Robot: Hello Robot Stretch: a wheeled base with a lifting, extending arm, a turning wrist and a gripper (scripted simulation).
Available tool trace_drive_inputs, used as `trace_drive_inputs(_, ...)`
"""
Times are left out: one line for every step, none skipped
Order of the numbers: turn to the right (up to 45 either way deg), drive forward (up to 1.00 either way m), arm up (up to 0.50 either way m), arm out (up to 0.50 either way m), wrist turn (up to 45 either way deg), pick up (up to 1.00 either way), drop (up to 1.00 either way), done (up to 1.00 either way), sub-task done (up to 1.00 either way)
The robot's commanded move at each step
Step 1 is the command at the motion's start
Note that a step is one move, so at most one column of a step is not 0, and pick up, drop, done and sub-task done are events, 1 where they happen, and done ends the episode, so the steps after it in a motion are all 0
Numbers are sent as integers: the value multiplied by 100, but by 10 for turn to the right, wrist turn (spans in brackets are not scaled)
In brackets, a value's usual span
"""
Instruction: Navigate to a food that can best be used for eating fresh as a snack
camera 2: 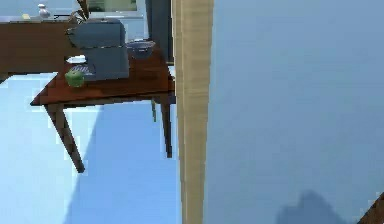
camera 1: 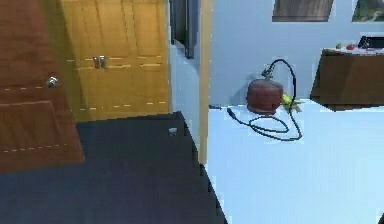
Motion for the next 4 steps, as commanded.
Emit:
trace_drive_inputs(330, 0, 0, 0, 0, 0, 0, 0, 0)
trace_drive_inputs(0, 35, 0, 0, 0, 0, 0, 0, 0)
trace_drive_inputs(450, 0, 0, 0, 0, 0, 0, 0, 0)
trace_drive_inputs(60, 0, 0, 0, 0, 0, 0, 0, 0)
